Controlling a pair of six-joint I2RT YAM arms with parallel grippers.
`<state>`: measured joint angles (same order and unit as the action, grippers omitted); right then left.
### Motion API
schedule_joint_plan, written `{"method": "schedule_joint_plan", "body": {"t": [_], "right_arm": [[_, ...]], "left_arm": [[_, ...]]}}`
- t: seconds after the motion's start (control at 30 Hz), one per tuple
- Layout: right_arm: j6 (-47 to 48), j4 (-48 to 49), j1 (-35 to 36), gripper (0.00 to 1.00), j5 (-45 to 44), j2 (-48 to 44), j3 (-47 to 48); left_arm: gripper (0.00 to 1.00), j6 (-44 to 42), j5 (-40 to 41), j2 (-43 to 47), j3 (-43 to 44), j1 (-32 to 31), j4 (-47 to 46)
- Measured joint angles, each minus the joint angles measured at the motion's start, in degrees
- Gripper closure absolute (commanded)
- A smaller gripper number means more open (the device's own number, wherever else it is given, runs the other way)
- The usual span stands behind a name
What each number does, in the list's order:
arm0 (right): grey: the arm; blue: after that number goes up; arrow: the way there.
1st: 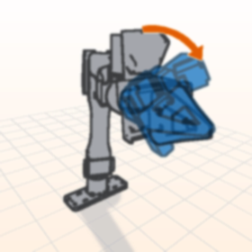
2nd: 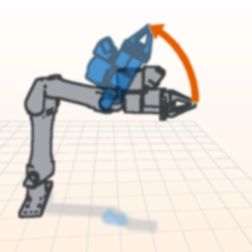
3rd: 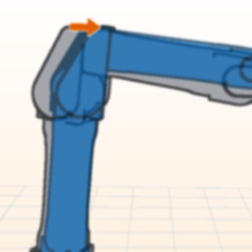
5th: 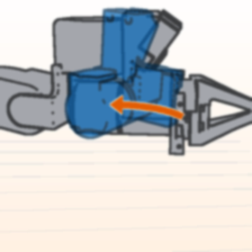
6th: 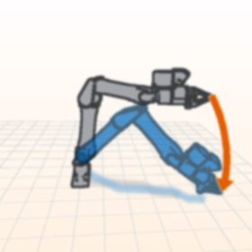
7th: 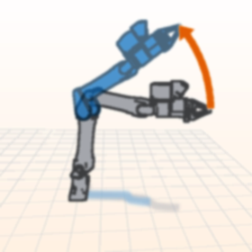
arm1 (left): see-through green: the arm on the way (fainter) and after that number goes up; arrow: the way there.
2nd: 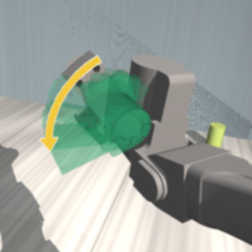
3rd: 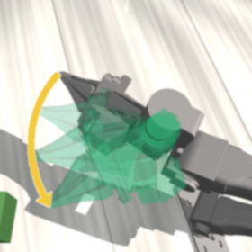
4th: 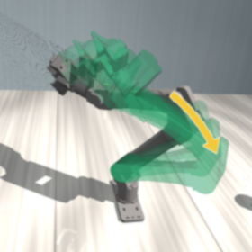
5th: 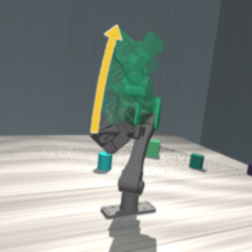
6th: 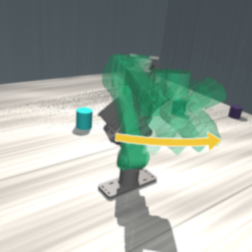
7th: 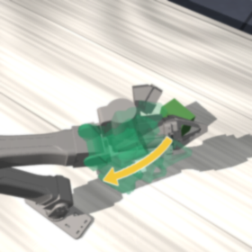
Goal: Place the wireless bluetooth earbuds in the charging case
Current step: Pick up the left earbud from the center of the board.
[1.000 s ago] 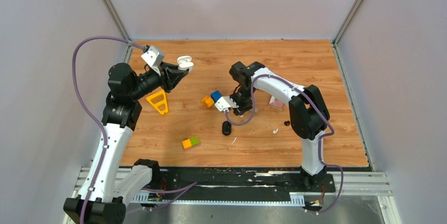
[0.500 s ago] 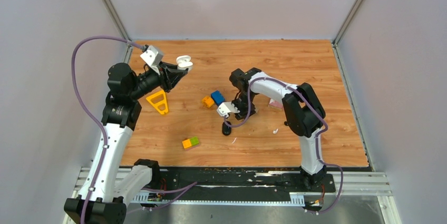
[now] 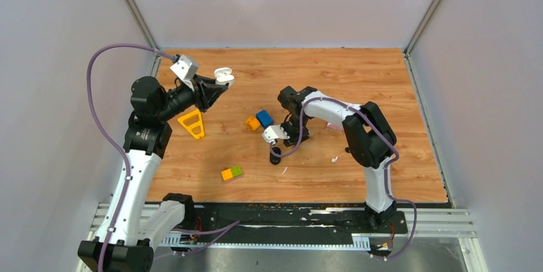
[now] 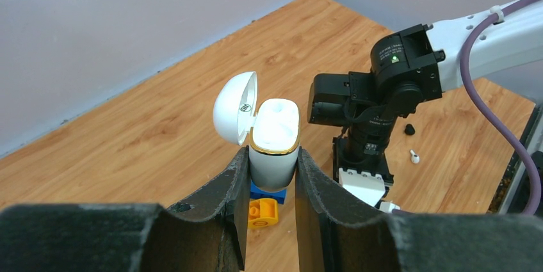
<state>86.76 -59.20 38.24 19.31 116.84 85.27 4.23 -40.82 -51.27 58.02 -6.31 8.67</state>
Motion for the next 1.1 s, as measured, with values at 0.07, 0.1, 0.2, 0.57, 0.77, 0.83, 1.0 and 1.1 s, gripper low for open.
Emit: {"method": "schedule_joint_plan", "body": {"t": [0.07, 0.1, 0.2, 0.57, 0.77, 0.83, 1.0, 1.1], "right_arm": [[-0.39, 0.39, 0.17, 0.68, -0.09, -0.20, -0.28], [-0.76, 0.79, 0.24, 0.68, -0.17, -0.39, -0.61], [-1.70, 2.89, 0.50, 0.68, -0.61, -1.73, -2.56], [-5.95, 9.14, 1.44, 0.67, -2.54, -5.42, -7.91], [-7.91, 6.64, 1.44, 0.68, -2.40, -3.85, -5.60], [-8.59, 6.05, 1.44, 0.69, -2.32, -3.43, -4.98], [-9.94, 5.33, 1.44, 0.70, -2.16, -2.82, -4.20], [-10.71, 4.81, 1.44, 0.71, -2.27, -2.47, -3.67]], "left_arm": [[1.00, 0.00, 0.02, 0.00, 0.00, 0.02, 0.02], [1.00, 0.00, 0.02, 0.00, 0.00, 0.04, 0.02], [1.00, 0.00, 0.00, 0.00, 0.00, 0.04, 0.02], [1.00, 0.39, -0.02, 0.00, -0.02, 0.09, -0.81], [1.00, 0.63, -0.02, -0.04, -0.15, 0.09, -1.25], [1.00, 0.63, -0.02, -0.07, -0.24, 0.09, -1.22], [1.00, 0.63, -0.02, -0.07, -0.33, 0.09, -1.25], [1.00, 0.63, -0.02, -0.11, -0.33, 0.09, -1.25]]}}
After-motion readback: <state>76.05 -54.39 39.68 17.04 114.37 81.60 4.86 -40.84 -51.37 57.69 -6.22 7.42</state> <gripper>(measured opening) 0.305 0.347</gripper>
